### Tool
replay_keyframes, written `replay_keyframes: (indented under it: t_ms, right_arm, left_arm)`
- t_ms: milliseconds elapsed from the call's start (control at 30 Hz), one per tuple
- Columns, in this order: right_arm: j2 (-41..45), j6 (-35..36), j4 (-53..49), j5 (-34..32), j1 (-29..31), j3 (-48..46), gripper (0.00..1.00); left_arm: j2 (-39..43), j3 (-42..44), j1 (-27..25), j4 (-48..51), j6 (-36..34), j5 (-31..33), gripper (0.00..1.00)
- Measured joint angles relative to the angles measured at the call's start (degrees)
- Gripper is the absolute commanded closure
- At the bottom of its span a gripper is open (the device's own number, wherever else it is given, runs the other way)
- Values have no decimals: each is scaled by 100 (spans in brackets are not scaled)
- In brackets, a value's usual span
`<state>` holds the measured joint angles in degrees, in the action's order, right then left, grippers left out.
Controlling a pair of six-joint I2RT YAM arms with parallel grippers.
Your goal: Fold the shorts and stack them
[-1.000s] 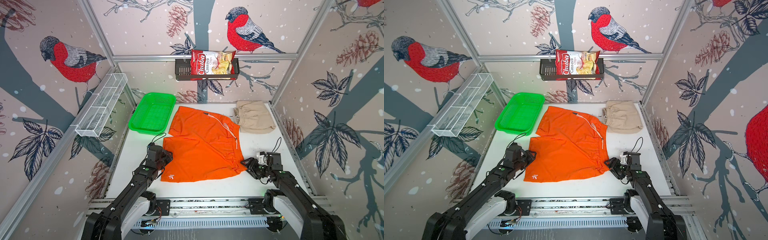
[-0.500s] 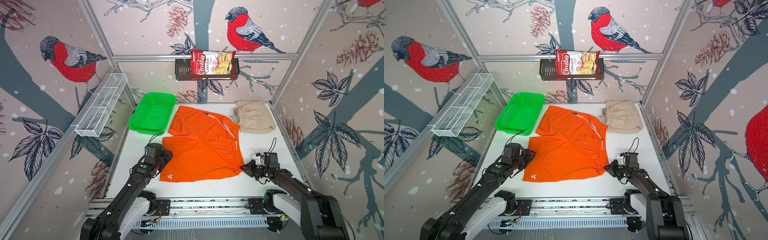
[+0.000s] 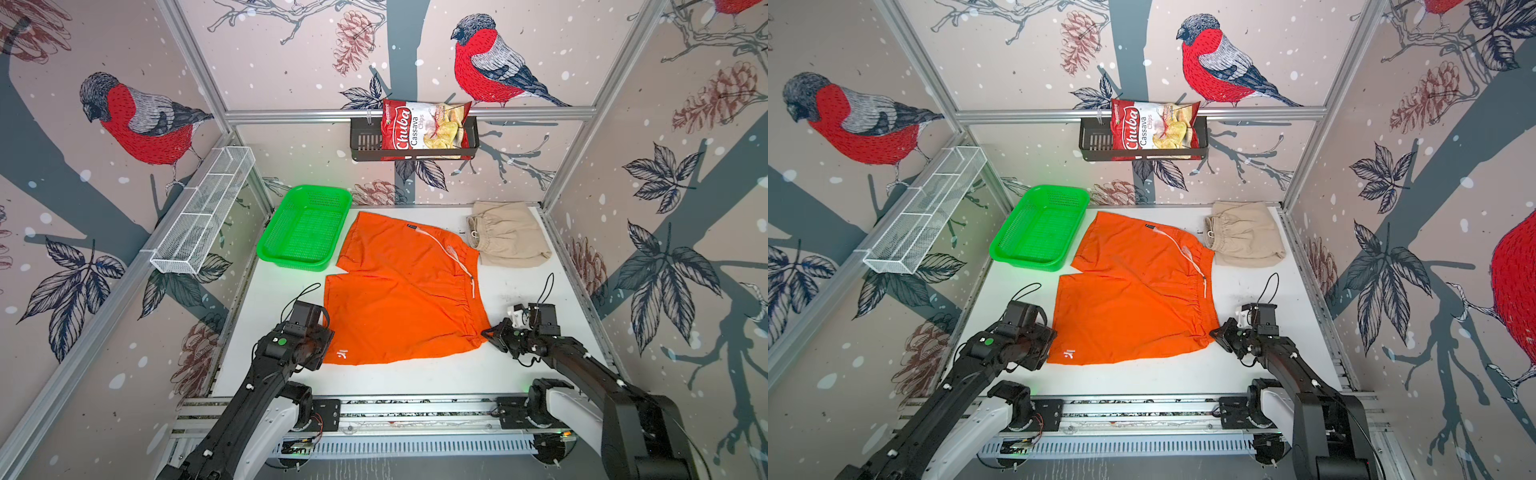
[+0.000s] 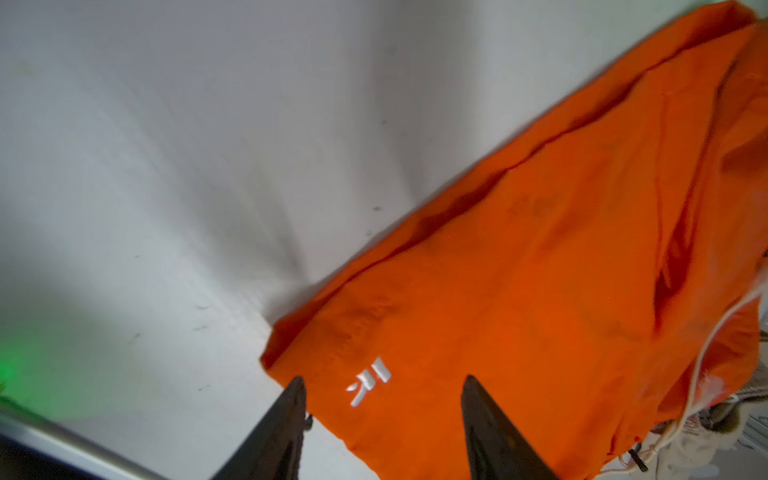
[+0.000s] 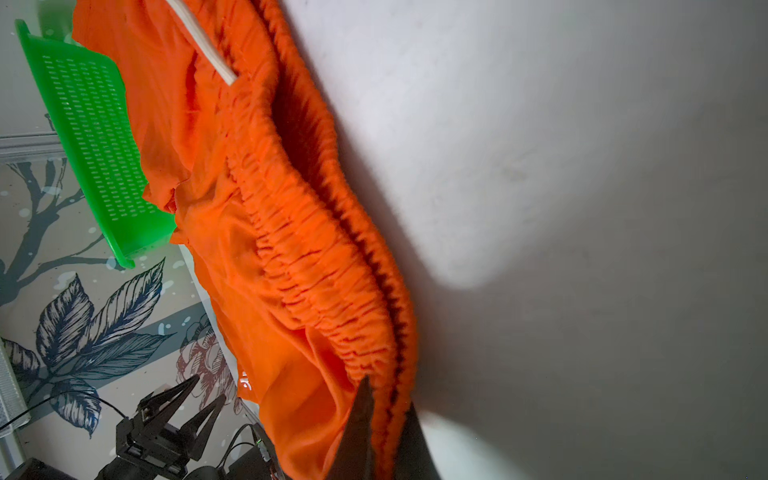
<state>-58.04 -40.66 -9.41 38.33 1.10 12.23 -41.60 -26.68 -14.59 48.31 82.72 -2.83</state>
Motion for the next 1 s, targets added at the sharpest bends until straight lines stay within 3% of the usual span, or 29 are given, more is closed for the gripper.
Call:
replay_keyframes:
  t_ms: [567, 667, 833, 1000]
  right_arm:
    - [68, 48, -186, -42, 9, 74, 96]
    - [85, 48, -199, -46, 13, 74, 96]
    - [114, 116, -251, -68, 17, 87, 96]
    - [275, 170, -439, -144, 94, 151, 98]
  left_arm:
    - [-474, 568, 2, -424, 146, -164, 57]
    - [-581, 599, 2, -638, 142, -186, 66]
    - [-754, 621, 2, -866, 133, -162, 97]
    - [-605, 603, 2, -745, 138, -142, 100]
